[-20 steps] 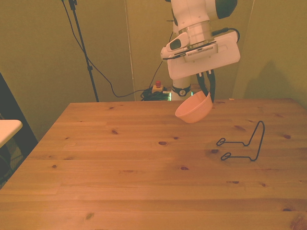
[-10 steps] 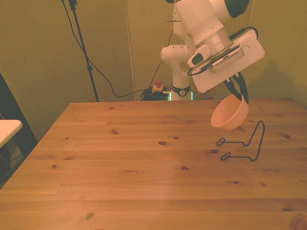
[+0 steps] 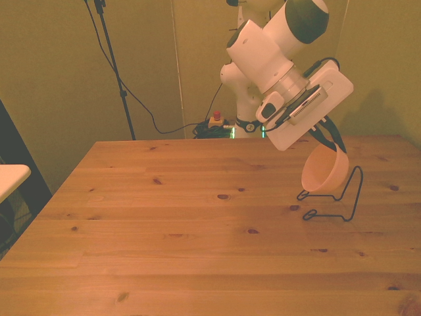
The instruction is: Load the bowl
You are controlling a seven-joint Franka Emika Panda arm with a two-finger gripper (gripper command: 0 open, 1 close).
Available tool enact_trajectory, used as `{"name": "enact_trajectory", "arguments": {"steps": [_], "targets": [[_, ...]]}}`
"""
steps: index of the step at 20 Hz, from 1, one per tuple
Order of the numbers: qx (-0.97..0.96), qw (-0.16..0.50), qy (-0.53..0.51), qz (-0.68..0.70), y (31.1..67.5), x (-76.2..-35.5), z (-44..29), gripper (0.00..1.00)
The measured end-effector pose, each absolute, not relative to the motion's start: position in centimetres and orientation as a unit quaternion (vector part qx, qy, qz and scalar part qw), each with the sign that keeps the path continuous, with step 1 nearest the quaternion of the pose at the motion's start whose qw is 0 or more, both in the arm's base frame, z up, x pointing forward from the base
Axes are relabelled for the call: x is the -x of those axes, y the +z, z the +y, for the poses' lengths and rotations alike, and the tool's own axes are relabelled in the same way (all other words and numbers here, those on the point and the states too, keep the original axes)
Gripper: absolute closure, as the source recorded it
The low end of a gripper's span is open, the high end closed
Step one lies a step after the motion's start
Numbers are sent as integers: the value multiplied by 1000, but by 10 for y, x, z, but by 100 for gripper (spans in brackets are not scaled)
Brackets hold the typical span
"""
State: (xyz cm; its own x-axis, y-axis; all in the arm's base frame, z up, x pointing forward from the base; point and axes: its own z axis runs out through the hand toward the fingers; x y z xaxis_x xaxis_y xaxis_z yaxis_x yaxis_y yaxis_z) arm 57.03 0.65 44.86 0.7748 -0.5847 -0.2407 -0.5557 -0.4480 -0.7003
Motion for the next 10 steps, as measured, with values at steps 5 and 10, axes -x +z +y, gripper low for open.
{"name": "enact_trajectory", "arguments": {"steps": [5,10], "targets": [[841,431,-18,326,430,-568,7,100],[834,447,-20,323,420,-571,7,100]]}}
